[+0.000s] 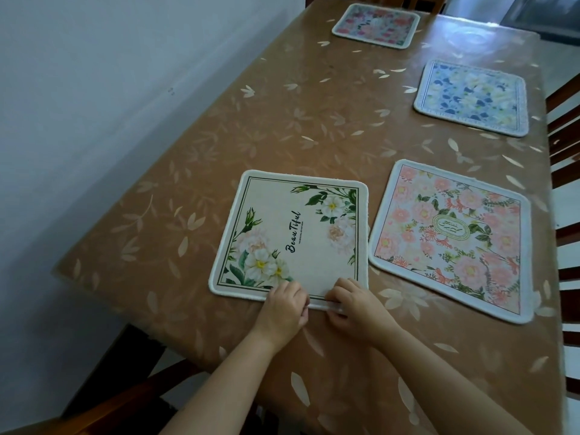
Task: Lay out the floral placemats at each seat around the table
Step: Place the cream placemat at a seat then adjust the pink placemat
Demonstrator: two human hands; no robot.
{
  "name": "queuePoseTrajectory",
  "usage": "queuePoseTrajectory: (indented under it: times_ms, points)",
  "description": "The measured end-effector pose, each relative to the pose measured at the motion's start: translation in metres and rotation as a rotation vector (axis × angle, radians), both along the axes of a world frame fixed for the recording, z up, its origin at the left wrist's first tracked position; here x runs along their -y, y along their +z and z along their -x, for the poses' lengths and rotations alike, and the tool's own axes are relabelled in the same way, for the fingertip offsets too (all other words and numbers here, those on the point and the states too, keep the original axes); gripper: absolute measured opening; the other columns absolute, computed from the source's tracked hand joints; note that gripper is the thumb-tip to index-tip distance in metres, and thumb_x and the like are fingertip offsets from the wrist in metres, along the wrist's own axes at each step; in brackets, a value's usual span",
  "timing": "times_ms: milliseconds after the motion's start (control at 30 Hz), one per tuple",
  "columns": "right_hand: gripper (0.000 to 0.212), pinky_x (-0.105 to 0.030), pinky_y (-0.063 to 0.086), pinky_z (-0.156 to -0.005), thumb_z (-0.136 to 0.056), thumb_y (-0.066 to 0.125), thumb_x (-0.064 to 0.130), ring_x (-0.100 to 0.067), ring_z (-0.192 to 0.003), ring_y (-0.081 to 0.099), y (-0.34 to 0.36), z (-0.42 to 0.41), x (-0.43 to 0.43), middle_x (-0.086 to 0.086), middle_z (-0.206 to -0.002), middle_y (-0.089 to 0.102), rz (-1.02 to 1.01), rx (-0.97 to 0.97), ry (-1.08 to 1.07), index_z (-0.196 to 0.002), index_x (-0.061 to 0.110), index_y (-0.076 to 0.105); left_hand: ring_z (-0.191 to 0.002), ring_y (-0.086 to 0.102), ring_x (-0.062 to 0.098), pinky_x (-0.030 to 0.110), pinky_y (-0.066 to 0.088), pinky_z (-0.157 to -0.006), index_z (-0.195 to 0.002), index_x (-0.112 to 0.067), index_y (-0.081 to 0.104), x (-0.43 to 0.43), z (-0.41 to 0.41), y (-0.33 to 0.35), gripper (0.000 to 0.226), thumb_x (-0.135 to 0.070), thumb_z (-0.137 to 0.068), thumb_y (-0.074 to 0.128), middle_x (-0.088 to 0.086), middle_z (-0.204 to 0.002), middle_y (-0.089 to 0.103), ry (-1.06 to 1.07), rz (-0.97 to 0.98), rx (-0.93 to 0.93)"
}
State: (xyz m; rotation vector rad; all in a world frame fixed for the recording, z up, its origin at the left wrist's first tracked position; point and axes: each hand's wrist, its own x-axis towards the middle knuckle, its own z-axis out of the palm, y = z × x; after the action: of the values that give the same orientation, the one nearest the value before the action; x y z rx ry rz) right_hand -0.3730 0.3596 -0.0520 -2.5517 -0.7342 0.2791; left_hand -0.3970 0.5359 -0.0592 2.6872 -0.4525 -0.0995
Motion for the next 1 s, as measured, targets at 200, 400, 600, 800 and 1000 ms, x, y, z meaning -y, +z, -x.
queuePoseTrajectory:
  times_ms: [200,400,600,800,1000]
  points:
    - [0.017,-0.033,0.046,-0.065,-0.072,0.068,0.007,-0.031,-0.081,0.058,0.008,0.0,0.011,-0.013,-0.086,0.062,-0.027,0.018,-0.043,-0.088,0.005,0.064,-0.061,0.057,0.032,0.036,0.049,-0.055,-0.064,0.0,0.057,0.0,-0.004,0.009,0.016,0.003,-0.057,0.071,0.017,-0.065,0.059,-0.046,-0.009,-0.004]
    - [0.018,-0.038,0.051,-0.074,-0.077,0.061,0.005,-0.029,-0.09,0.056,0.012,-0.007,0.019,-0.012,-0.095,0.062,-0.005,0.055,-0.023,-0.095,0.007,0.064,-0.064,0.055,0.03,0.038,0.048,-0.058,-0.066,-0.003,0.055,-0.04,0.001,0.012,0.018,0.004,-0.061,0.071,0.014,-0.068,0.057,-0.012,-0.043,0.007]
    - [0.011,-0.045,0.051,-0.065,-0.072,0.06,0.001,-0.033,-0.08,0.055,0.012,-0.013,0.013,-0.014,-0.086,0.06,0.008,0.072,0.029,-0.082,0.004,0.061,-0.06,0.057,0.03,0.038,0.048,-0.055,-0.062,-0.005,0.055,-0.094,0.0,0.017,0.027,0.008,-0.053,0.076,0.013,-0.065,0.058,0.096,-0.151,0.002]
    - [0.028,-0.043,0.052,-0.071,-0.069,0.064,0.004,-0.032,-0.087,0.057,0.005,-0.019,0.003,-0.013,-0.1,0.062,-0.01,0.075,0.064,-0.096,0.009,0.062,-0.078,0.053,0.023,0.034,0.04,-0.071,-0.077,-0.009,0.059,-0.086,0.011,0.01,0.011,-0.01,-0.075,0.069,0.007,-0.081,0.058,0.207,-0.066,-0.017]
    - [0.028,-0.045,0.048,-0.084,-0.075,0.063,0.012,-0.032,-0.103,0.051,0.0,-0.031,-0.003,-0.012,-0.11,0.057,0.075,0.05,0.088,-0.103,0.012,0.059,-0.091,0.045,0.015,0.026,0.033,-0.077,-0.092,-0.016,0.056,-0.013,0.02,-0.009,0.023,-0.035,-0.079,0.063,0.0,-0.094,0.053,0.224,0.1,-0.129]
